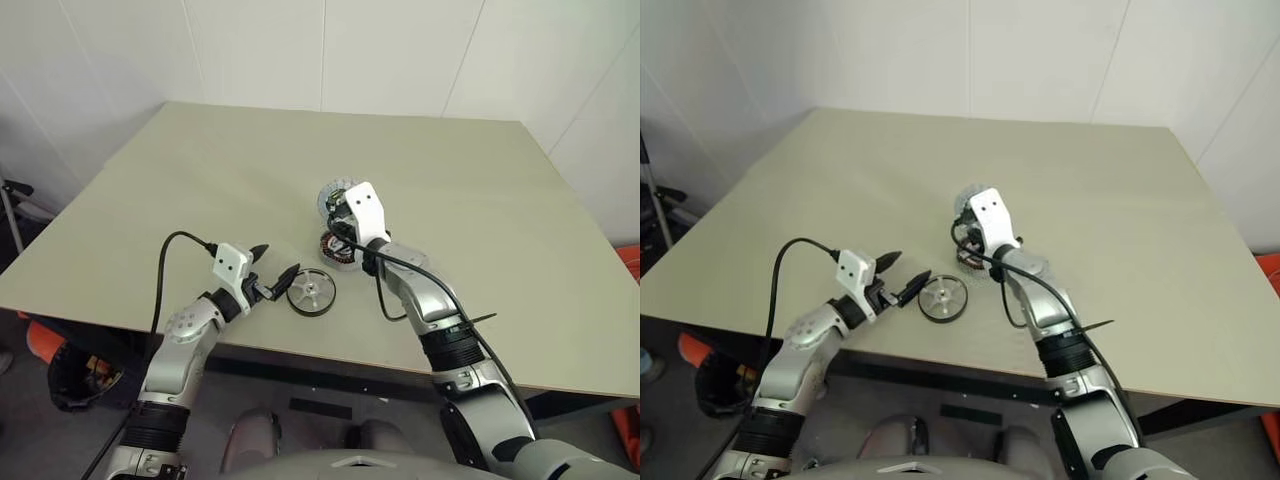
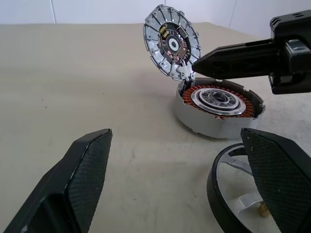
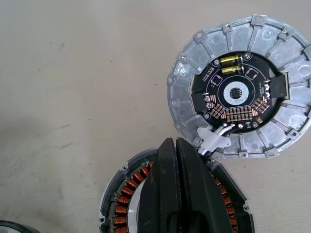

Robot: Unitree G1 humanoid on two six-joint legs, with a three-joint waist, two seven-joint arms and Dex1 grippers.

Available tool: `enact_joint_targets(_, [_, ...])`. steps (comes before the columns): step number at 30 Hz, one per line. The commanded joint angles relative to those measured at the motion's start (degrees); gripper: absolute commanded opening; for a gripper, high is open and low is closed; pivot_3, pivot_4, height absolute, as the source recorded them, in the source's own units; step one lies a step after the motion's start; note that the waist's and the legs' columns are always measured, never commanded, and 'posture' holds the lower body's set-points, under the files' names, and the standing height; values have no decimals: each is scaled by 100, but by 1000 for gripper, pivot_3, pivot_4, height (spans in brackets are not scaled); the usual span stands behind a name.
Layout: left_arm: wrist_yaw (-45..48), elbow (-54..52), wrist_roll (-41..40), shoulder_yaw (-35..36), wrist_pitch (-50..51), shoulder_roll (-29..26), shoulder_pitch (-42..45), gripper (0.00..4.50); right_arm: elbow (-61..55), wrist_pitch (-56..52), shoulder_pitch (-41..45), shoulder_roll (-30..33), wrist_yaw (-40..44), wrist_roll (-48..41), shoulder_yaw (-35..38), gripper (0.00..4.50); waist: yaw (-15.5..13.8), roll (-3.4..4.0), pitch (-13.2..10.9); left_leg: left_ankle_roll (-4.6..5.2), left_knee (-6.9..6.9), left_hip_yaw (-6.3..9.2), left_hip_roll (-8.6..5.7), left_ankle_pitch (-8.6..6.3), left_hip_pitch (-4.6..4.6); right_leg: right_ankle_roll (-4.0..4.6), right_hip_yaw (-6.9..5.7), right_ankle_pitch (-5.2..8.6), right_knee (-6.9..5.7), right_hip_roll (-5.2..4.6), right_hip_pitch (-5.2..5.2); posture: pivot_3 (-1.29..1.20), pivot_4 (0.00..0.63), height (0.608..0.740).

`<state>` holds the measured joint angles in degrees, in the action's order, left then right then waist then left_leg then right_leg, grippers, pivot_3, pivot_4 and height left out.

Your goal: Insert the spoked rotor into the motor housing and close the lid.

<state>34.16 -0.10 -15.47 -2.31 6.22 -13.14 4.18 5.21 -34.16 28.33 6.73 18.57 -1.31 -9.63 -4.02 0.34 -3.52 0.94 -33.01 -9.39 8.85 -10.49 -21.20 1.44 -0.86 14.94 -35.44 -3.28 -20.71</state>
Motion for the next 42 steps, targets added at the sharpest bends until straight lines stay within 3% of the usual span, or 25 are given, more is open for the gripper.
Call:
enact_joint_targets(1, [48, 2, -46, 73, -197, -7, 23, 4500, -176, -27, 22, 38, 23, 6, -16, 17, 0, 0, 0, 0, 0, 0, 0, 0, 0, 0, 0, 0, 0, 0, 0, 0, 0, 740])
enact_joint_targets(10, [-31, -58, -21, 12, -165, 41, 50, 4500, 150, -288, -33, 103, -40, 324, -350, 17, 1, 0, 1, 2, 0, 0, 0, -1, 6, 0, 0, 0, 0, 0, 4, 0, 0, 740])
enact_joint_targets(27, [118, 90, -60, 66, -284, -39, -19, 4500, -539, -293, 165, 42, -110, 13, 232, 17, 0, 0, 0, -1, 2, 0, 0, 1, 2, 1, 2, 0, -1, 0, -1, 0, 0, 740])
enact_joint_targets(37, [116, 109, -33, 42, -335, 0, -41, 4500, 332, -560, 121, -61, -190, 294, -223, 17, 3, 0, 0, 0, 2, 0, 0, 0, 3, 1, 2, 0, -1, 0, 0, 0, 0, 740])
enact_joint_targets(42, [10, -66, -18, 11, -204, 30, -28, 4500, 489, -545, 273, -151, -263, 243, -112, 17, 7, -2, 2, -1, 2, -1, 0, 0, 9, 2, 3, 0, -2, 0, 4, 0, 0, 740])
